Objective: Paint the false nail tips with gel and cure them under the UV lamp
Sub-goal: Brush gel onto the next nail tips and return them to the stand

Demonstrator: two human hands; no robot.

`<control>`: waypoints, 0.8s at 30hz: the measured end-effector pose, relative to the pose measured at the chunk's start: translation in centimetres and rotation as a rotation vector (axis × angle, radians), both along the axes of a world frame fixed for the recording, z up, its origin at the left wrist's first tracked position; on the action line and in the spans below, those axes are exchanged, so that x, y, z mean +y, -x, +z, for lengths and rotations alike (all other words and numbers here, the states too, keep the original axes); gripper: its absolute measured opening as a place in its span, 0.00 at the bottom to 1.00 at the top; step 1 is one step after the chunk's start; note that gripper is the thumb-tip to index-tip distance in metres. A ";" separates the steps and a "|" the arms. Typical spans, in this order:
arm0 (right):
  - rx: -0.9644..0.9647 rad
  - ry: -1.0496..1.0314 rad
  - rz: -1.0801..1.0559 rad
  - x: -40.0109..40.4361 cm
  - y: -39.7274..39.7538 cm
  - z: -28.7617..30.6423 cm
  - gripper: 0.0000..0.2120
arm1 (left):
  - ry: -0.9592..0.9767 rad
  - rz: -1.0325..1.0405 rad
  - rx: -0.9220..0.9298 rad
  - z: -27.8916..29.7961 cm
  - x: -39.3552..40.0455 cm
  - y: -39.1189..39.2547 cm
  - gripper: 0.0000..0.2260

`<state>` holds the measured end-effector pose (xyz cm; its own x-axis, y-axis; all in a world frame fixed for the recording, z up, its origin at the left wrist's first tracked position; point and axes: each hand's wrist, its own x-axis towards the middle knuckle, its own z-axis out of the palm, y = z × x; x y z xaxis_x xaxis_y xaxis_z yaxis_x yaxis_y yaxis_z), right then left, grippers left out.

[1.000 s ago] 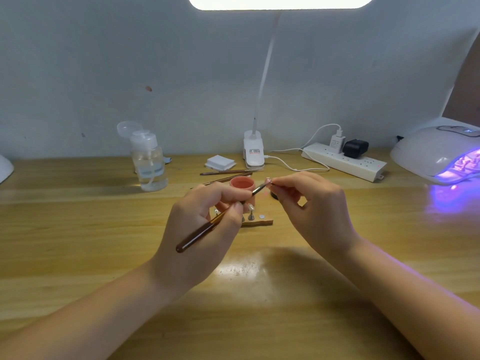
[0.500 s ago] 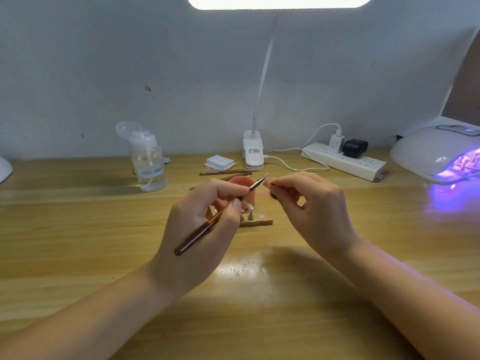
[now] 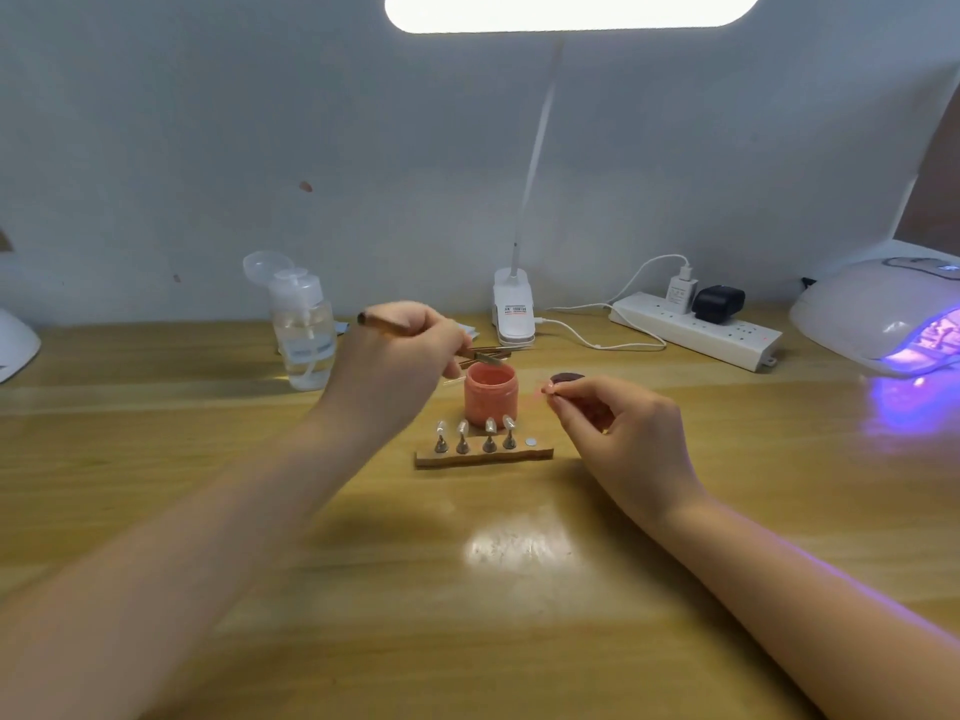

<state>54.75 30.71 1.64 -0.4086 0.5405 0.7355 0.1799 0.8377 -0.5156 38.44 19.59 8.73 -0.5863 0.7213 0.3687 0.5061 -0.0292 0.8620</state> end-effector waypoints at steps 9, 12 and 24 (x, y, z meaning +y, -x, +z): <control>0.001 -0.006 0.010 0.3 0.5 -0.5 0.04 | 0.495 0.032 0.085 2.7 6.6 1.2 0.07; -0.003 -0.016 0.020 0.3 0.4 -0.6 0.04 | 0.587 0.001 0.068 2.3 7.1 1.1 0.08; -0.050 -0.041 0.007 0.3 0.4 -0.5 0.04 | 0.444 0.070 -0.272 2.4 5.0 4.7 0.10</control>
